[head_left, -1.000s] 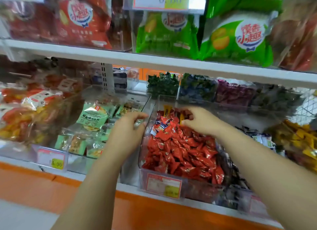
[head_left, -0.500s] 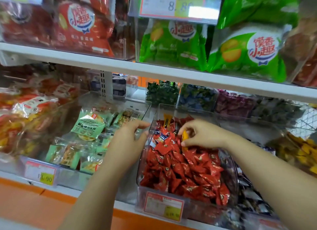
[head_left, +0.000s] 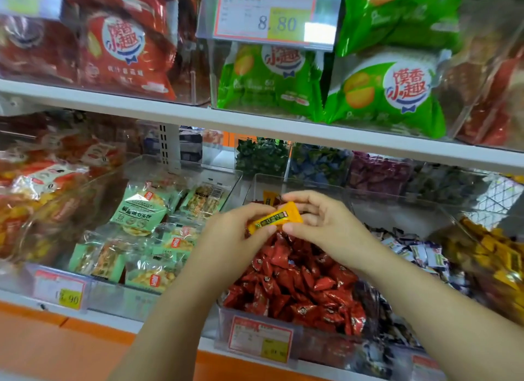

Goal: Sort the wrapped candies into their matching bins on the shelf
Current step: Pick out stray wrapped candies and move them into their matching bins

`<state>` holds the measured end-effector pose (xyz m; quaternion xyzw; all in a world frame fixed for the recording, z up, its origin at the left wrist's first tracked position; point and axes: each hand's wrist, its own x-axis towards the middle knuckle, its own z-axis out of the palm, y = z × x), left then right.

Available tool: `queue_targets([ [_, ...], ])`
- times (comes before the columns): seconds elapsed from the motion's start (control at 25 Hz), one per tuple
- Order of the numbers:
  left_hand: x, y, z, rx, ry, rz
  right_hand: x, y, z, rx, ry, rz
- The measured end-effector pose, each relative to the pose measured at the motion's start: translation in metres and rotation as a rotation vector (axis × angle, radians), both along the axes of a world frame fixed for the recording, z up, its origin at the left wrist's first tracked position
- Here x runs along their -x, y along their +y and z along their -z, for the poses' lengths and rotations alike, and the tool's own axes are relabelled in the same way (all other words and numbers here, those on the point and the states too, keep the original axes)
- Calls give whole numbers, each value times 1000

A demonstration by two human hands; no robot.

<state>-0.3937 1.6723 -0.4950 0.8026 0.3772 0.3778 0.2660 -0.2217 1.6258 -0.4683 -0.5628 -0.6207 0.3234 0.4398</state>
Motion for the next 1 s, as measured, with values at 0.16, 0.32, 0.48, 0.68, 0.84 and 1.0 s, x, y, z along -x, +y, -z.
queue_targets([
  [0.16, 4, 10, 0, 0, -160, -273, -38, 44, 5, 108, -145, 432],
  [0.32, 3, 15, -1, 72, -233, -308, -45, 79, 8, 296, -310, 535],
  [0.48, 2, 16, -3, 90, -241, -307, -36, 84, 12, 394, -554, 454],
  [0.68, 2, 16, -4, 98, -250, -289, -43, 85, 15, 272, -528, 523],
  [0.84, 4, 17, -3, 99, -280, -272, -45, 82, 15, 140, -581, 604],
  [1.0, 7, 12, -5, 103, -334, -266, -33, 43, 1, -174, -491, 579],
])
